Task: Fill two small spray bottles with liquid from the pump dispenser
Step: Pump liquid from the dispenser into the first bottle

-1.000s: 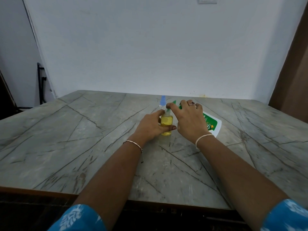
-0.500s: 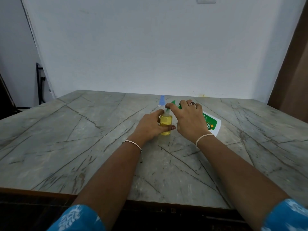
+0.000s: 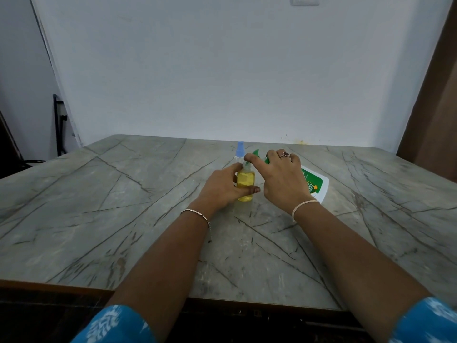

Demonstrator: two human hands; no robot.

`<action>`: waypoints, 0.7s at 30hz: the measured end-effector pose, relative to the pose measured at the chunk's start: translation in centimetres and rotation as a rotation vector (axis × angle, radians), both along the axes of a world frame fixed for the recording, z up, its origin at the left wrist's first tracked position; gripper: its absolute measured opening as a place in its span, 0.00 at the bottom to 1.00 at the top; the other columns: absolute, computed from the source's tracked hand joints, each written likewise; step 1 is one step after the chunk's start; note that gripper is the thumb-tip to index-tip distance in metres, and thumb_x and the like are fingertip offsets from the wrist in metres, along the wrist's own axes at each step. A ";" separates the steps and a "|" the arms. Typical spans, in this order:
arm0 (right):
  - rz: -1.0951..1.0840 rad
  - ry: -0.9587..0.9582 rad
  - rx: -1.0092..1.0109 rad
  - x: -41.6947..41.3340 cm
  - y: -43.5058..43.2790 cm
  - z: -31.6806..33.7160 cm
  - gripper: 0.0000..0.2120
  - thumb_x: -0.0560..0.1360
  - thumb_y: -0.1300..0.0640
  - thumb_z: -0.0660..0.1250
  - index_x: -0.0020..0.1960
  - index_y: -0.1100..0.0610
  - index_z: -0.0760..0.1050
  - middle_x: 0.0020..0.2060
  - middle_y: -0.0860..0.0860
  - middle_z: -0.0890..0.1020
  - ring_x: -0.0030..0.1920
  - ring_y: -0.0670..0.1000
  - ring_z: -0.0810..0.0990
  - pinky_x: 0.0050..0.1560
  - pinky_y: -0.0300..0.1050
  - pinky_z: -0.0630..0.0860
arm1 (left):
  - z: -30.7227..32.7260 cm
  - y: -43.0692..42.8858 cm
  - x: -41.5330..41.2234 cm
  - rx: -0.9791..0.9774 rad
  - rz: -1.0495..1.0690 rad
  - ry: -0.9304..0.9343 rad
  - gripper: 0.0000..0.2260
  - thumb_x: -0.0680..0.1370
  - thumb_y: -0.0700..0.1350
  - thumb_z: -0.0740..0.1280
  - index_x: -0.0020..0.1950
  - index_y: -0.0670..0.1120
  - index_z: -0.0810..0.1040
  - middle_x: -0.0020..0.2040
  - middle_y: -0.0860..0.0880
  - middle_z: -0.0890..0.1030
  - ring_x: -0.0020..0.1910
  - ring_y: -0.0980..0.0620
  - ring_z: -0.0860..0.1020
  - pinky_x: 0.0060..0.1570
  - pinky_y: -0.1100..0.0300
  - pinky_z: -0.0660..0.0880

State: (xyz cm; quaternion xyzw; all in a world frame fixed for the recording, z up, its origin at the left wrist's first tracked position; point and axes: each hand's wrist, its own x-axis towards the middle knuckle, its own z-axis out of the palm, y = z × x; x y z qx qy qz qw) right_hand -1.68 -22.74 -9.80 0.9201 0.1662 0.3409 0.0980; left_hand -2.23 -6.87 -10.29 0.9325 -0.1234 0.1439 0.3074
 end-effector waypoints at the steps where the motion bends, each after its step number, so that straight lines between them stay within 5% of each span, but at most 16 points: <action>1: -0.003 0.000 0.001 0.0 0.0 0.0 0.38 0.71 0.58 0.69 0.73 0.43 0.52 0.58 0.57 0.73 0.60 0.59 0.72 0.61 0.58 0.68 | 0.0 0.0 0.0 0.003 0.001 0.000 0.36 0.70 0.61 0.71 0.73 0.46 0.65 0.64 0.44 0.76 0.59 0.46 0.77 0.57 0.57 0.72; 21: 0.020 -0.051 0.004 0.2 0.0 -0.3 0.38 0.70 0.58 0.69 0.72 0.44 0.54 0.56 0.57 0.75 0.58 0.60 0.73 0.59 0.58 0.70 | 0.0 0.0 0.0 0.002 -0.006 0.002 0.36 0.71 0.61 0.71 0.72 0.46 0.65 0.64 0.44 0.77 0.59 0.47 0.77 0.55 0.59 0.70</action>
